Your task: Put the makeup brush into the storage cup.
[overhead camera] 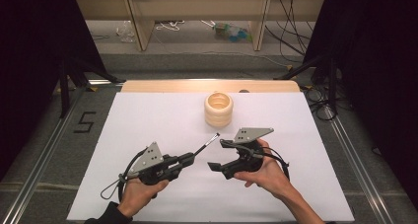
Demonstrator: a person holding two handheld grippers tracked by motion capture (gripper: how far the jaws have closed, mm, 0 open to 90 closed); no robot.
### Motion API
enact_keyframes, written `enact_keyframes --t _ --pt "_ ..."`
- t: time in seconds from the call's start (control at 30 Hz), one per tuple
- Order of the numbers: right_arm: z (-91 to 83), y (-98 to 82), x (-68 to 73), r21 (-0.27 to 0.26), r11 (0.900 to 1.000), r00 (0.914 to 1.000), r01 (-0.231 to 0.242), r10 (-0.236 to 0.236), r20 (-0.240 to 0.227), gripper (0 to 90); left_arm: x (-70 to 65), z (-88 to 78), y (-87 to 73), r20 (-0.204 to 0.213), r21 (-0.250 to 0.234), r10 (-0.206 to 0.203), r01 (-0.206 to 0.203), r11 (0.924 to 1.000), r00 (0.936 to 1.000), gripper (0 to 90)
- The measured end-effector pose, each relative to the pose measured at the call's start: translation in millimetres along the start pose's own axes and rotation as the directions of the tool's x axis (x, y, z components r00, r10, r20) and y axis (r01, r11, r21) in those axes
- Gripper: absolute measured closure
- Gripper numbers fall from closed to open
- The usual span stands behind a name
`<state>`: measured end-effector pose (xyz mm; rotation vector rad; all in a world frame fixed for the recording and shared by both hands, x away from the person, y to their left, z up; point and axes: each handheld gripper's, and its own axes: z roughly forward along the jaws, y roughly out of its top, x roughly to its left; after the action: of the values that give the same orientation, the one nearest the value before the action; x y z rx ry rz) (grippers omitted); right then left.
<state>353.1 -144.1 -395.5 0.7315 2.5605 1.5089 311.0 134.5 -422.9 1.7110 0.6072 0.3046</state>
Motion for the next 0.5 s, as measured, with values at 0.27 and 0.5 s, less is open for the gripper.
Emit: enact_keyframes --t 0.27,0.5 --pt "3.0 -0.8 0.6 -0.056 0.997 0.9988 -0.045 0.044 -0.020 16.4 -1.0 0.5 -0.1 0.002 -0.007 -0.002 0.003 1.0000 1.0000 83.4" --pt "3.9 -0.6 1.0 -0.103 0.991 0.9963 -0.081 0.078 -0.036 16.5 -3.5 1.1 -0.2 0.004 -0.014 -0.016 0.016 0.9998 0.9999 83.4"
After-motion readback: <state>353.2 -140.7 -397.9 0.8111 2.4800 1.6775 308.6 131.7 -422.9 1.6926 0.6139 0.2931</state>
